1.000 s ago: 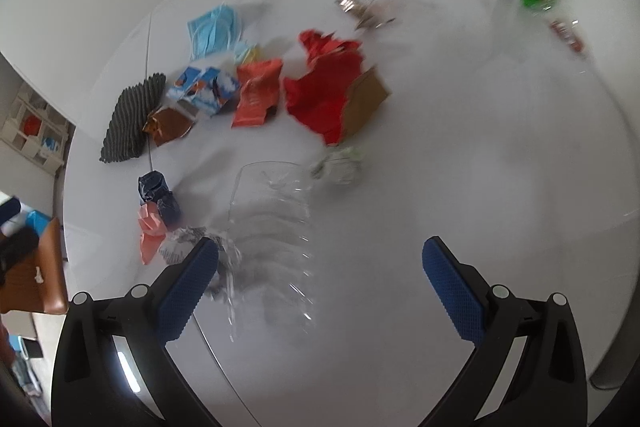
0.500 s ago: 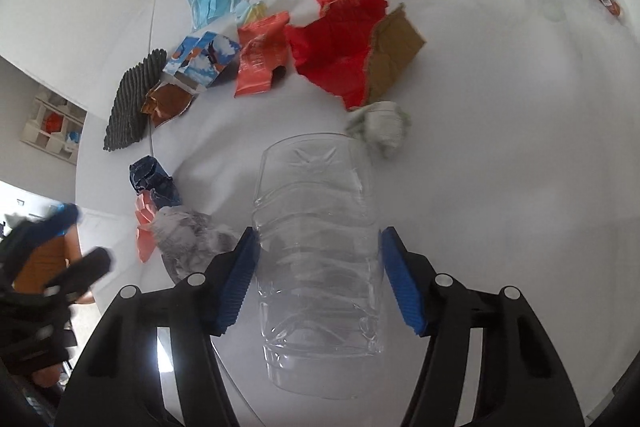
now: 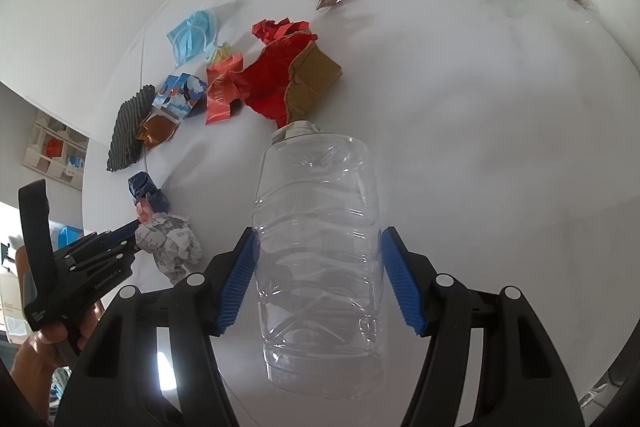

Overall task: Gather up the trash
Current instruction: 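Grasp the clear plastic bottle with the right tool while the left tool grasps pink paper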

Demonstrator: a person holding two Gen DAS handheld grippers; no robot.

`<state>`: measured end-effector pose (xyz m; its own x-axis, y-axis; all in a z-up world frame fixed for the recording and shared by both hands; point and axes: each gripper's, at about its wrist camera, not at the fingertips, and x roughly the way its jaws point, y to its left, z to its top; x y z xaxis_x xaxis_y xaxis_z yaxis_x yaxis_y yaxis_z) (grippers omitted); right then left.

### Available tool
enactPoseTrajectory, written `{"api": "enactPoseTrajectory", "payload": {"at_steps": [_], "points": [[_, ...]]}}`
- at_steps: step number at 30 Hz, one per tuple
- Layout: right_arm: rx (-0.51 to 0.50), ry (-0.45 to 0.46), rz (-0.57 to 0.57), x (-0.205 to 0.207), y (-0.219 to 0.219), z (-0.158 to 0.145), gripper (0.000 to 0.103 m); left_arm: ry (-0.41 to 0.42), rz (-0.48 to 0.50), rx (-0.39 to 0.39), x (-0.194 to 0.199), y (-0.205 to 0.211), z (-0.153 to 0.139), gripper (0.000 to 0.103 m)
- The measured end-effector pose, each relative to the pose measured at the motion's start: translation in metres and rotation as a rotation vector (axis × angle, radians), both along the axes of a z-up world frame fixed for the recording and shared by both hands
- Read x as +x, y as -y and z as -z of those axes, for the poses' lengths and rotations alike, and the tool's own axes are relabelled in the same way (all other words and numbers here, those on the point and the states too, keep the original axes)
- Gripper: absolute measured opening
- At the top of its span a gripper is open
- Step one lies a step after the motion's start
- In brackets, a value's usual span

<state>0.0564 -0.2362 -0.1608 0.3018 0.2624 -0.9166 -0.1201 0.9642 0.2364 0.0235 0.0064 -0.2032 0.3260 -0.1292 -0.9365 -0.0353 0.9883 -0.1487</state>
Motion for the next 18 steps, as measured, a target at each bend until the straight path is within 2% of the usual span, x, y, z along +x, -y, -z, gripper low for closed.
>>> {"api": "enactPoseTrajectory", "payload": {"at_steps": [6, 10, 15, 18], "points": [[-0.007, 0.018, -0.018, -0.002, -0.001, -0.007, 0.064, 0.021, 0.009, -0.027, -0.01, -0.002, -0.007, 0.028], [-0.024, 0.026, -0.042, -0.005, -0.007, -0.011, 0.064, 0.038, 0.019, -0.072, -0.025, -0.004, -0.018, 0.028], [-0.028, 0.022, -0.06, -0.01, -0.017, -0.012, 0.064, 0.011, 0.053, -0.189, -0.041, -0.008, -0.021, 0.028], [-0.021, 0.036, -0.075, -0.014, -0.025, -0.018, 0.064, 0.014, 0.08, -0.171, -0.047, -0.006, -0.022, 0.028]]}}
